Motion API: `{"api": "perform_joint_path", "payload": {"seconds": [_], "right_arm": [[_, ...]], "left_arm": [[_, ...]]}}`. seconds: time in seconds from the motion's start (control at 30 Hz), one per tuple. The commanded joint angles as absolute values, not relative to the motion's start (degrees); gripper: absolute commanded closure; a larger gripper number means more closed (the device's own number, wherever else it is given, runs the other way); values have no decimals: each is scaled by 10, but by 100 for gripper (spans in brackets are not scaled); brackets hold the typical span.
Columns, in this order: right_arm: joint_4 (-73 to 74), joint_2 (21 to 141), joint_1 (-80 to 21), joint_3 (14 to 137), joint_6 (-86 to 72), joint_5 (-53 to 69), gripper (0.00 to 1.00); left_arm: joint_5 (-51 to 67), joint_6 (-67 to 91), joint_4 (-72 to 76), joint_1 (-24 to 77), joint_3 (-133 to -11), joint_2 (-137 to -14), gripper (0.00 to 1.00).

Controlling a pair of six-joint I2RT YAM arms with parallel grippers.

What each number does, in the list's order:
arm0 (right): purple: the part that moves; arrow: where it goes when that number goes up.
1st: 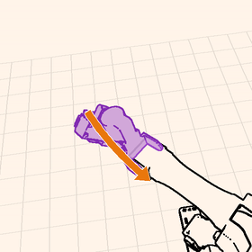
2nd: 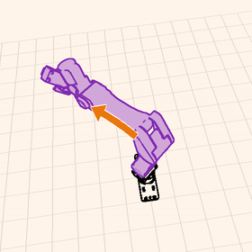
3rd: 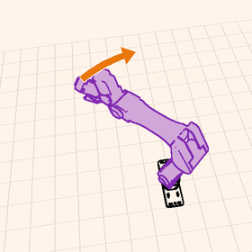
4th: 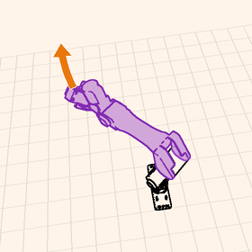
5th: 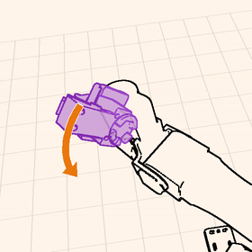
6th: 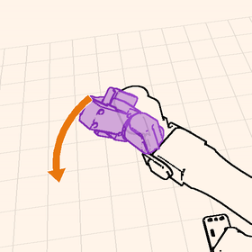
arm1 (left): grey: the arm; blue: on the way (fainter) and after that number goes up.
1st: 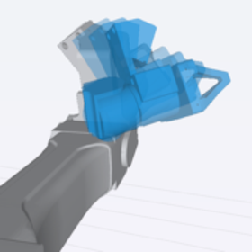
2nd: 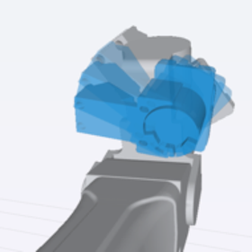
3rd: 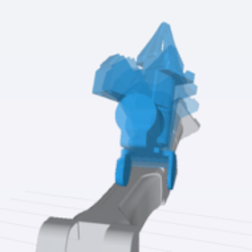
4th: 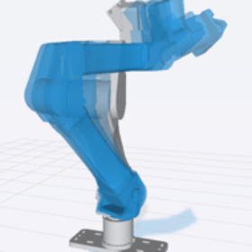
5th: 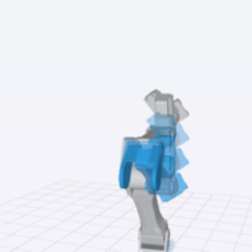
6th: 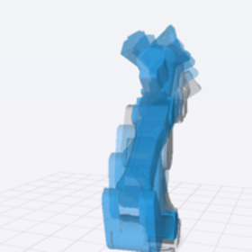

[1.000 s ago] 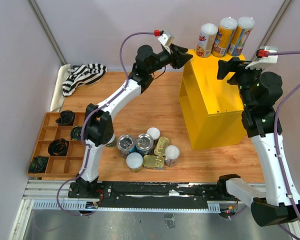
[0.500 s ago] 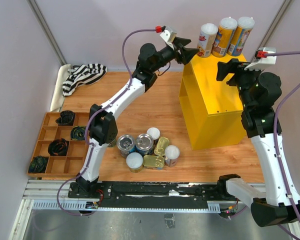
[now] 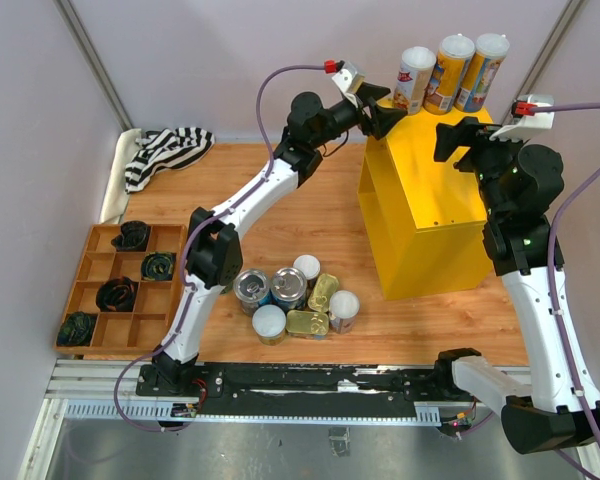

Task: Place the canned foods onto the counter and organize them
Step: Place the canned food on the counter, then pick up the canned food from the center of the board.

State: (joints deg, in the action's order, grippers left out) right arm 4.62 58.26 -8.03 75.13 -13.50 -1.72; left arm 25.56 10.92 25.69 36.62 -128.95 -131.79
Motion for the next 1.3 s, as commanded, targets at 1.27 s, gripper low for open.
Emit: {"api": "perform_joint_path", "payload": {"seconds": [1.27], "right_arm": [[82, 542, -89, 744, -156, 58, 2]], "left_arm": [[253, 104, 408, 353, -919, -1016, 8]]}}
